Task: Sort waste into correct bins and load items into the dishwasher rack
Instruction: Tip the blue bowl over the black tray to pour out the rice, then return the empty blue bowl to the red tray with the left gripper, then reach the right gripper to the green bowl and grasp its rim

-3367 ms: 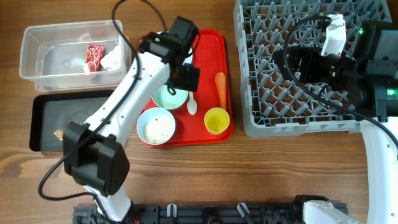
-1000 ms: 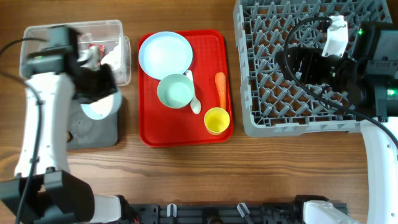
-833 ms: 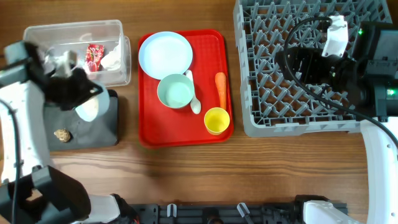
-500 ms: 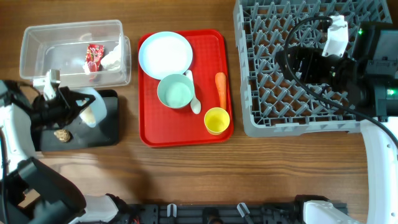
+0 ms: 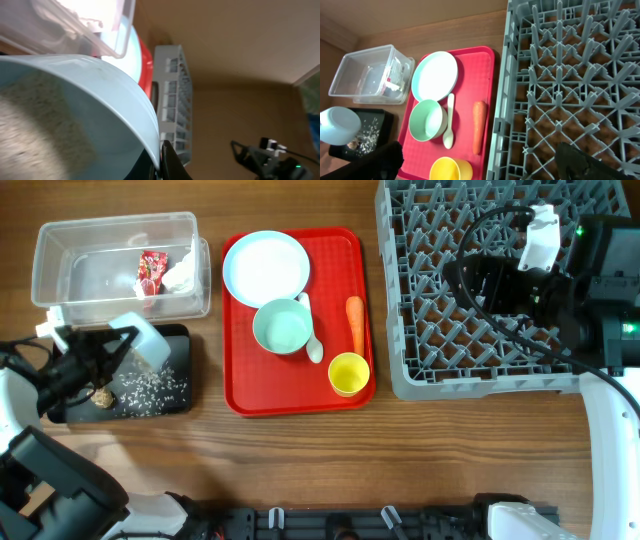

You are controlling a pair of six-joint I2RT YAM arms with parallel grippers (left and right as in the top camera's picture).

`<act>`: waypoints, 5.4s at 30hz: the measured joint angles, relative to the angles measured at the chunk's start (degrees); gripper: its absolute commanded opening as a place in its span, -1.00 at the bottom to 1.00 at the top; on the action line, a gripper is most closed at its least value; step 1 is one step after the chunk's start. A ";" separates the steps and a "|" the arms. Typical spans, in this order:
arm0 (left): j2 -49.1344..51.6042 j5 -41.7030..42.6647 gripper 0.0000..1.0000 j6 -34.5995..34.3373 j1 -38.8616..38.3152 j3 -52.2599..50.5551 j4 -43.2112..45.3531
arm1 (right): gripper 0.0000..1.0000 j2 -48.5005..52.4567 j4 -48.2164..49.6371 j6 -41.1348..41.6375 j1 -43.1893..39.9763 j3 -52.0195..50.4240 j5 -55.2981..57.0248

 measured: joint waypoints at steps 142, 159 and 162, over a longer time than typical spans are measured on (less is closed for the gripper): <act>-12.92 -60.87 1.00 -39.32 -34.56 13.53 6.43 | -0.45 44.02 27.34 30.29 35.23 0.85 12.13; -12.87 -59.41 1.00 -39.32 -34.56 13.53 6.38 | -0.91 44.30 24.72 30.18 35.12 2.16 11.43; -12.87 -59.39 1.00 -39.32 -34.56 13.53 6.25 | -0.92 44.28 22.32 28.76 34.51 5.03 11.41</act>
